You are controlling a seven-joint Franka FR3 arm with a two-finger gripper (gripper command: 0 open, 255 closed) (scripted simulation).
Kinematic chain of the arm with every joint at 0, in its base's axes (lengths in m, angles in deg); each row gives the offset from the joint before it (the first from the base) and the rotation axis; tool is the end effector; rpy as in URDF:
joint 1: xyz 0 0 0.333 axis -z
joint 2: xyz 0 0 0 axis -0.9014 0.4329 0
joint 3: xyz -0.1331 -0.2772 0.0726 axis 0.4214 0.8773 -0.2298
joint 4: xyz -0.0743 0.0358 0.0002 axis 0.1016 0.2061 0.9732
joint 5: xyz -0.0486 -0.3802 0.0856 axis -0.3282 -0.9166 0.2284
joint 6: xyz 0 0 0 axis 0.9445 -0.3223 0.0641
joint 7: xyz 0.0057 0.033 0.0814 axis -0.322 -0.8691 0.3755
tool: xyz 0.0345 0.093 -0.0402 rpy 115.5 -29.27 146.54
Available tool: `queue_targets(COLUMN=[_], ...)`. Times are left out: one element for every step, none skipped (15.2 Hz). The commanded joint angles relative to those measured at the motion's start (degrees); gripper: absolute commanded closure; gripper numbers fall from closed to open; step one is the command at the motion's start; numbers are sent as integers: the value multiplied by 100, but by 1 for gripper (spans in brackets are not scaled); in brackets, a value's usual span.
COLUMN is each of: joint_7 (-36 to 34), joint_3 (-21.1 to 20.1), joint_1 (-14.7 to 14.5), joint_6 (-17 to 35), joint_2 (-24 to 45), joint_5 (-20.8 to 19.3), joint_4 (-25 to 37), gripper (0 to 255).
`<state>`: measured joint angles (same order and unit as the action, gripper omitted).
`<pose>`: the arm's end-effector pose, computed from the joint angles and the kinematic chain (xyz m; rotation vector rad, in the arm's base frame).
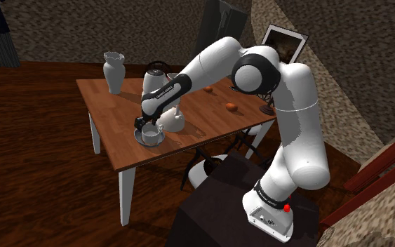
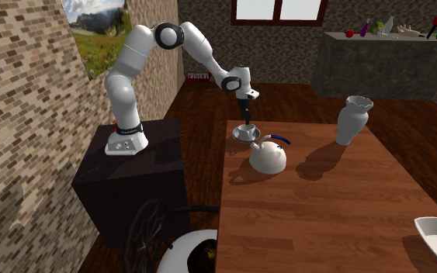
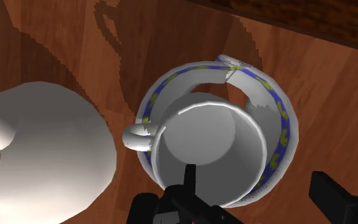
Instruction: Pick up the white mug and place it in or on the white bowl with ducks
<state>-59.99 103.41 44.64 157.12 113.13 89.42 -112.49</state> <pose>0.6452 0.0776 0.1923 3.0580 -0.0134 0.1812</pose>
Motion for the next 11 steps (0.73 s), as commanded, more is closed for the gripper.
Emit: queue_targets(joint_7=[-23,-47,-72,-92,-93,-93,-93,-93,-93,-93,-93], joint_3=[35,70,104,129,128,127,127,127,127,127,127], joint_1=[-42,-83,-123,-154,-153,-153,-153,-153,-153,-153,-153], joint_6=[-109,-224,-342,-438,-438,-438,-438,-438,-438,-438,-438], joint_2=[-168,-332,-492,-617,-617,-617,-617,-617,-617,-617,-617], joint_5=[-35,-72,-110,-142,-143,-143,-144,-144,-144,-144,-144], joint_4=[-59,-109,-150,-177,-177,-178,-178,-178,-177,-177,-177], gripper=[0,0,0,0,0,0,0,0,0,0,0])
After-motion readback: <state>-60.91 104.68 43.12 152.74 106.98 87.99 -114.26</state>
